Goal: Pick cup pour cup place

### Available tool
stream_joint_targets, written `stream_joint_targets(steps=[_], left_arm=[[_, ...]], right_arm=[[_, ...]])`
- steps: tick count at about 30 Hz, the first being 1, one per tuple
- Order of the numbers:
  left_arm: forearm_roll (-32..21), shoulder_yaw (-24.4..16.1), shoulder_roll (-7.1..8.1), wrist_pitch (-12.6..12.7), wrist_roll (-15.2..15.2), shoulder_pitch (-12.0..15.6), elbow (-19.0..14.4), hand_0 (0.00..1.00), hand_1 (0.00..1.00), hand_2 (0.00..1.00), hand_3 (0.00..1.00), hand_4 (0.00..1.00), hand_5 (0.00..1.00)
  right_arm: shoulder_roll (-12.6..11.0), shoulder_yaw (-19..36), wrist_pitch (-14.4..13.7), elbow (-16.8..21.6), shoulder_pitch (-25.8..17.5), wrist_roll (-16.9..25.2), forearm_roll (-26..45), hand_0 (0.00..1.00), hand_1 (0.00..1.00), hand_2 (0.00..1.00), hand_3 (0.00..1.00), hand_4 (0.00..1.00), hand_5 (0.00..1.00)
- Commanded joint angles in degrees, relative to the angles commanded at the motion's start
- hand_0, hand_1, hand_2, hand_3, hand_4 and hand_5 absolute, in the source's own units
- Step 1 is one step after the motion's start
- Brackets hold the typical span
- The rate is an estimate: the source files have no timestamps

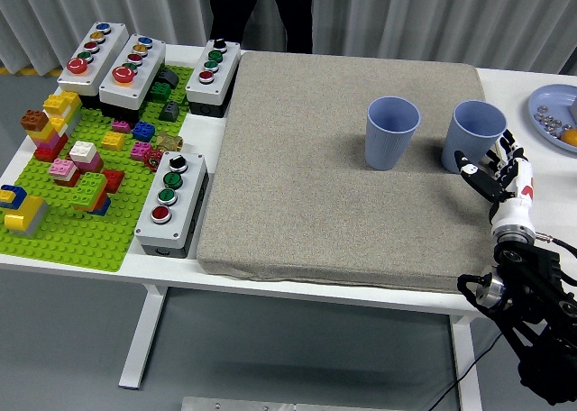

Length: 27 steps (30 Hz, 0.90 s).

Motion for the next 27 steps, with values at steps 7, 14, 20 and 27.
stream_joint_targets(steps=[7,14,20,27], left_arm=[[-0.15,0.20,0.01,-0.01,-0.04,-0.10,0.00,0.747,0.807,0.844,0.760,0.509,0.961],[-0.10,0.24,0.01,0.01,-0.01,-0.04,0.00,0.748,0.807,0.845,0.761,0.510,0.962],[-0.26,0.55,-0.03,-0.02,-0.04,-0.03,0.00,0.750,0.808,0.845,0.761,0.509,0.961],[-0.44,0.85,0.00,-0.05,-0.08,-0.05,0.00,0.750,0.809,0.845,0.761,0.510,0.963]], right_arm=[[0.12,0.05,0.00,-0.44,0.50,-0.32,-0.13,0.946,0.846,0.956,0.929,0.890,0.342],[0.28,0.27,0.00,-0.96,0.80,-0.45,-0.11,0.942,0.847,0.956,0.929,0.891,0.343],[0.37,0.20,0.00,-1.44,1.31,-0.46,0.07,0.939,0.846,0.957,0.930,0.890,0.346],[0.55,0.16,0.00,-1.57,1.60,-0.62,-0.07,0.938,0.846,0.955,0.930,0.889,0.344]])
